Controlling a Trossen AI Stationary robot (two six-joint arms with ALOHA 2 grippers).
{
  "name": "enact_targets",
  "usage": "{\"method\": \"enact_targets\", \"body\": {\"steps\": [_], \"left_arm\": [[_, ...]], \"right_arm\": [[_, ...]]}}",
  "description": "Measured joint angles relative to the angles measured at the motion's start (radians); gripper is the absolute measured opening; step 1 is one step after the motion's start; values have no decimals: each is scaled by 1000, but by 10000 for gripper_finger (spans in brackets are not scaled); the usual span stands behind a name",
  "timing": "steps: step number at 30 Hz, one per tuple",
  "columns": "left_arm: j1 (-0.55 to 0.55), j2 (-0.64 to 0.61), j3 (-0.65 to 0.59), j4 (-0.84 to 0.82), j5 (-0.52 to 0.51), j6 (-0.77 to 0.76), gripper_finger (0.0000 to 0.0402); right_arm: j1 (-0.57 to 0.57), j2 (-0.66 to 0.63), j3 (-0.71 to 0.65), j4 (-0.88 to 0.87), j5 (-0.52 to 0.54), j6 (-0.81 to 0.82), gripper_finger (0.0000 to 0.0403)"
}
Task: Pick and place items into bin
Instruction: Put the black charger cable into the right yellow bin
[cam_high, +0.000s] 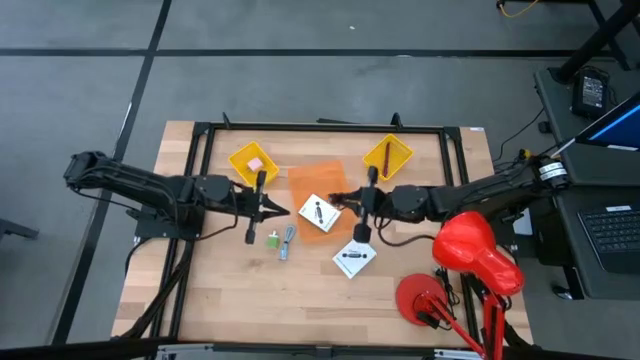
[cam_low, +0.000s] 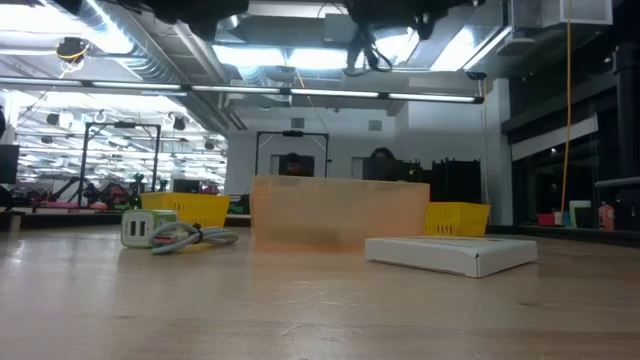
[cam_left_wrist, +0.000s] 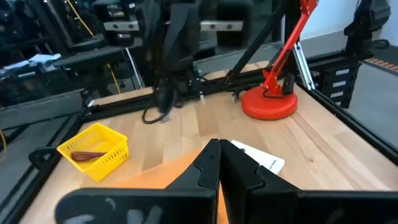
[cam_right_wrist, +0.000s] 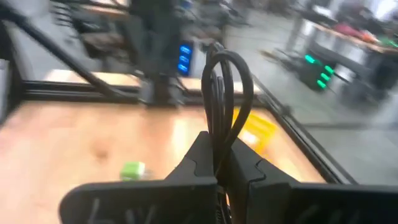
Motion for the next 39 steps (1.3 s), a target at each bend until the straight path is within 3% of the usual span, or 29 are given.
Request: {"method": "enact_targets", "body": {"steps": [10, 14, 20, 28, 34, 39], "left_arm": [[2, -28, 0, -58, -1, 5, 2], [2, -27, 0, -62, -1, 3, 2], [2, -27, 0, -60, -1, 3, 2], [2, -27, 0, -60, -1, -1, 3], [2, -27, 0, -60, -1, -66, 4], [2, -27, 0, -70, -1, -69, 5]], "right_arm": [[-69, -27, 0, -248, 349, 278, 1], [-131, -27, 0, -384, 412, 438, 0], [-219, -27, 0, -515, 421, 642, 0], [-269, -31, 0, -567, 415, 760, 0], [-309, -43, 0, -779, 407, 1042, 0], [-338, -43, 0, -872, 322, 1216, 0]]}}
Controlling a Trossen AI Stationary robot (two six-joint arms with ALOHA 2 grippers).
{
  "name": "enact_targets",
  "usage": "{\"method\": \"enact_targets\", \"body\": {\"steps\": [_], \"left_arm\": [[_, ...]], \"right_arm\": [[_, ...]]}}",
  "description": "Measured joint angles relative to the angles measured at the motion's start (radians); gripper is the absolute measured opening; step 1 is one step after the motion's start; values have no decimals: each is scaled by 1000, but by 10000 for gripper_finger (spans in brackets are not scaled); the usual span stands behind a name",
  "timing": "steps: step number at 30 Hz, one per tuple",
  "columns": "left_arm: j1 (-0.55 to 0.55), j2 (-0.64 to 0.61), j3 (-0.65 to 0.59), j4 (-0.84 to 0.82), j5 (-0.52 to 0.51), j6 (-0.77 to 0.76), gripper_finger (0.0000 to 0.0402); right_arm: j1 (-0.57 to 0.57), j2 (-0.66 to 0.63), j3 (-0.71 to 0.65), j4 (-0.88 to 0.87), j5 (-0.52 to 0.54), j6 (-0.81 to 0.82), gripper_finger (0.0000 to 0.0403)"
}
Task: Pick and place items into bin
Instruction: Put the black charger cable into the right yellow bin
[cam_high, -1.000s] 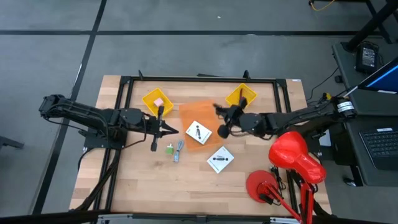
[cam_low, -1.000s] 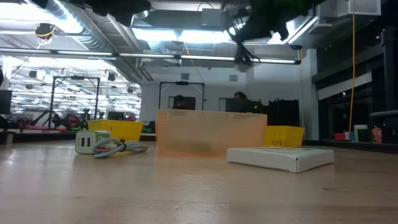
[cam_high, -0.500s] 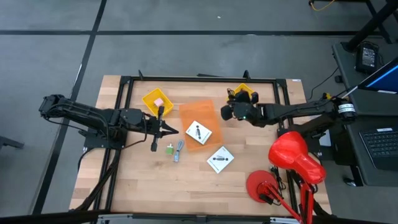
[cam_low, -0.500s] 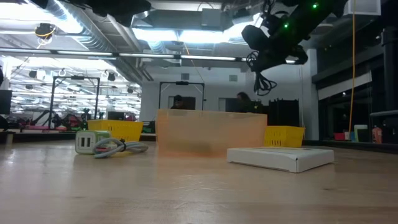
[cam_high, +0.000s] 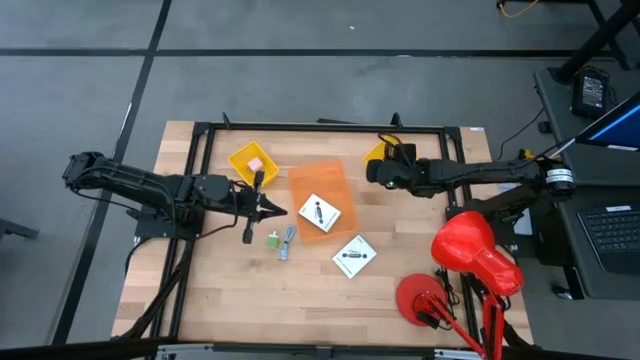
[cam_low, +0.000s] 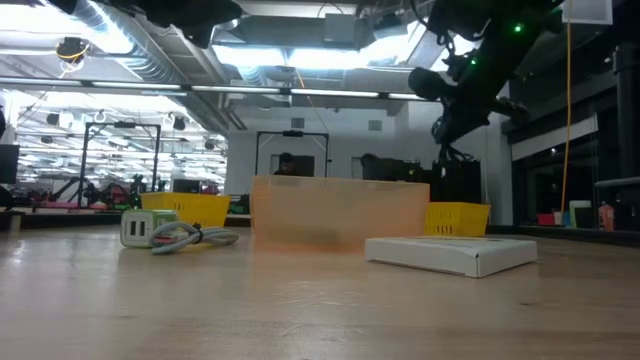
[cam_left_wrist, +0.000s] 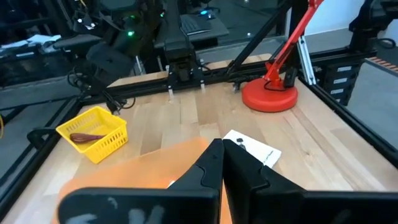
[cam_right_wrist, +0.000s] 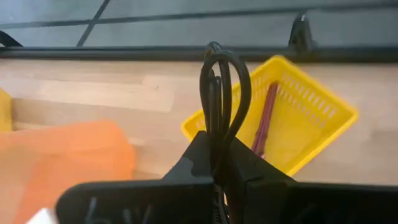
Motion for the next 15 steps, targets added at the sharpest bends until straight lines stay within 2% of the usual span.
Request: {"method": "enact_targets", "body": {"steps": [6, 15], "left_arm": [[0, 0, 0, -16, 0, -8, 2], [0, 0, 0, -16, 0, -11, 7]], "right_arm": [[-70, 0, 0, 3, -102, 27, 0], [-216, 0, 0, 31, -247, -28, 0]]}}
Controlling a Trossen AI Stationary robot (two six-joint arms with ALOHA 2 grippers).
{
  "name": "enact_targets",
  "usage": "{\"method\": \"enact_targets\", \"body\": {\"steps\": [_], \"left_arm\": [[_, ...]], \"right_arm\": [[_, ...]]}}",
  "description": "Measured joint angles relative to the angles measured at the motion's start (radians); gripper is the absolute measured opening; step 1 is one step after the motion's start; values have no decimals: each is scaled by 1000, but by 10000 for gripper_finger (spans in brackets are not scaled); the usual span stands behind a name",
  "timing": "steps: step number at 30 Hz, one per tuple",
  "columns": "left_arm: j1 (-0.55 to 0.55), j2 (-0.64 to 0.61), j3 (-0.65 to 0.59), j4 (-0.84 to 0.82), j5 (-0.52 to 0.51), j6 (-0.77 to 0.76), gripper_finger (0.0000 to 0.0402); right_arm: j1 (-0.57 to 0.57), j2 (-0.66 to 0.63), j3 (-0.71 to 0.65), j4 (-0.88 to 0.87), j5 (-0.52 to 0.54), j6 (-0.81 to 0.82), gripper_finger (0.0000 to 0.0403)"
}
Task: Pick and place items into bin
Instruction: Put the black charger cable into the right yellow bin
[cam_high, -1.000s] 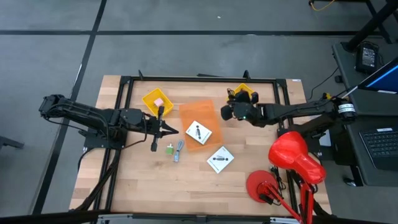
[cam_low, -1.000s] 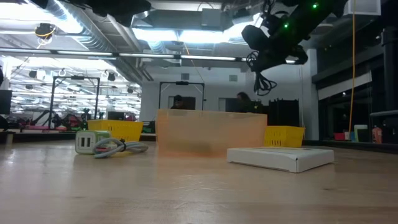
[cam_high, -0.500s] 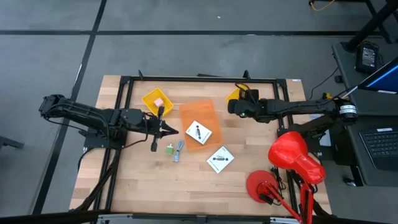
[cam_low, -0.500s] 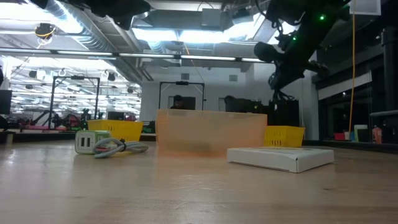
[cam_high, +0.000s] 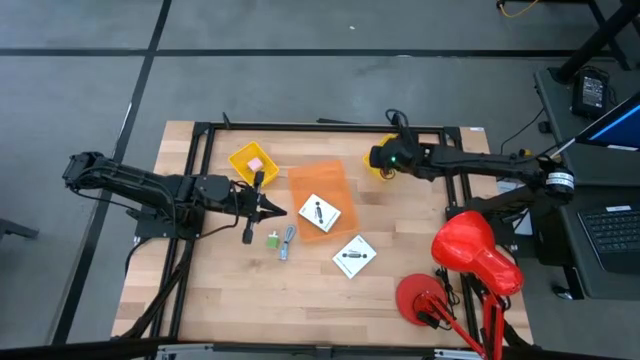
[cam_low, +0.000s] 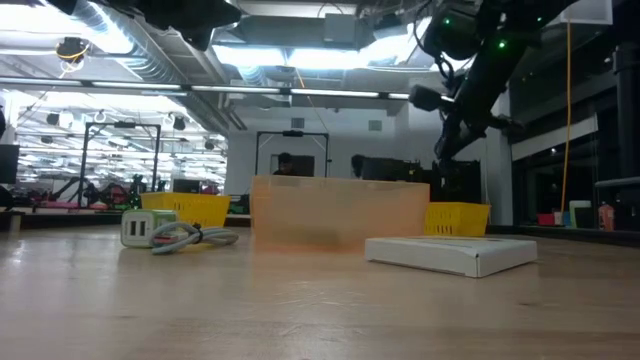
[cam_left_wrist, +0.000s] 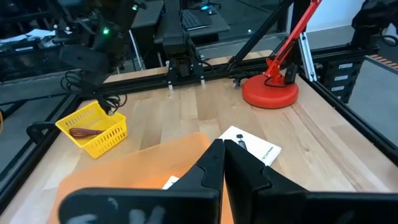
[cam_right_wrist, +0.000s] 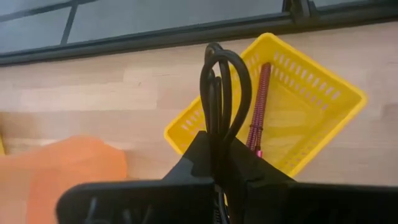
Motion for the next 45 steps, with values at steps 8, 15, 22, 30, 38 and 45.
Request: {"method": "enact_targets", "body": {"steps": [8, 15, 22, 30, 38, 45], "left_arm": [[0, 0, 0, 0, 0, -24, 6], [0, 0, 0, 0, 0, -36, 4], [0, 0, 0, 1, 0, -50, 4], [0, 0, 0, 1, 0, -50, 6], [0, 0, 0, 1, 0, -50, 5], [0, 0, 0, 2, 0, -50, 6]], "right_arm": [[-78, 0, 0, 11, -110, 0, 0], [-112, 0, -20, 19, -100, -1, 0], [-139, 3, -84, 96, -101, 0, 0], [-173, 3, -127, 190, -133, -2, 0], [-178, 12, -127, 198, -168, -22, 0], [-178, 50, -127, 205, -170, -50, 16]]}}
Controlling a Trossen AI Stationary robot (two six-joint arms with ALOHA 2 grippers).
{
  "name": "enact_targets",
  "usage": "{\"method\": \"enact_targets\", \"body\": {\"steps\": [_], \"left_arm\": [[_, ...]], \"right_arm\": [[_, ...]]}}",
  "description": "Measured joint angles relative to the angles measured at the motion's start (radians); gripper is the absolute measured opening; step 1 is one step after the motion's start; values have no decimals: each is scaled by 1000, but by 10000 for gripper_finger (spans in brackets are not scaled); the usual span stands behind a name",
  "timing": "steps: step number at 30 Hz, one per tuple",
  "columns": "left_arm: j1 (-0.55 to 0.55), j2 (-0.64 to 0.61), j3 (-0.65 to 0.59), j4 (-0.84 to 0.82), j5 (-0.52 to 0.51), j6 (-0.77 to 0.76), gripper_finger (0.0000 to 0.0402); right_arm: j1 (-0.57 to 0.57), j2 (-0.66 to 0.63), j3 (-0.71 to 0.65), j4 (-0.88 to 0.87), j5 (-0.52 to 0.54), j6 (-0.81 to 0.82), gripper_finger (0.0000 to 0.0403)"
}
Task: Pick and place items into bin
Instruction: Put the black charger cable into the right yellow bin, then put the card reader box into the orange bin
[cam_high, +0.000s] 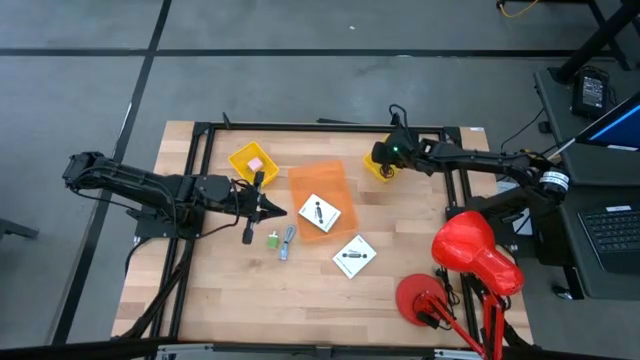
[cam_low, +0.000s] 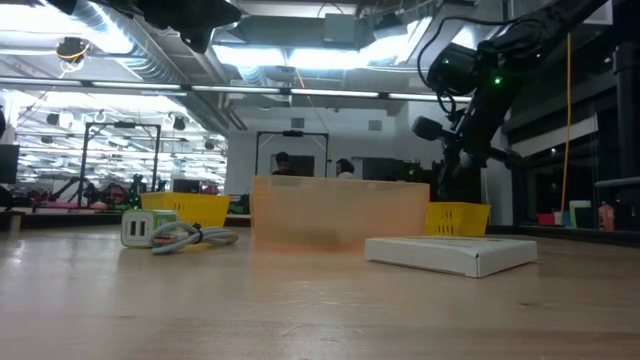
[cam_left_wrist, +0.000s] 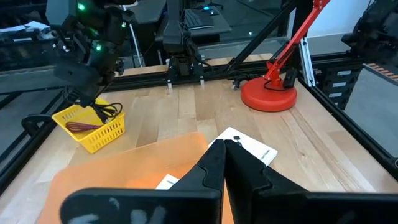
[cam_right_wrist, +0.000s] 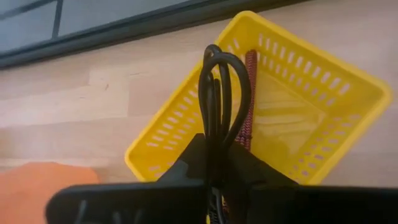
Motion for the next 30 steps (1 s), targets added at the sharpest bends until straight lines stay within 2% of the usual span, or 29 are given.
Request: {"method": "enact_targets", "body": {"steps": [9, 15, 20, 25, 30], "left_arm": [[0, 0, 0, 3, 0, -16, 2], [0, 0, 0, 3, 0, -26, 7], [0, 0, 0, 3, 0, -26, 8], [0, 0, 0, 3, 0, -16, 6], [0, 0, 0, 3, -1, -16, 6]], "right_arm": [[0, 12, 0, 17, 1, -25, 84], [0, 12, 0, 17, 1, -82, 111], [0, 11, 0, 38, -1, -161, 114], [0, -23, 0, 77, -48, -285, 110], [1, -94, 1, 76, -89, -404, 62]]}}
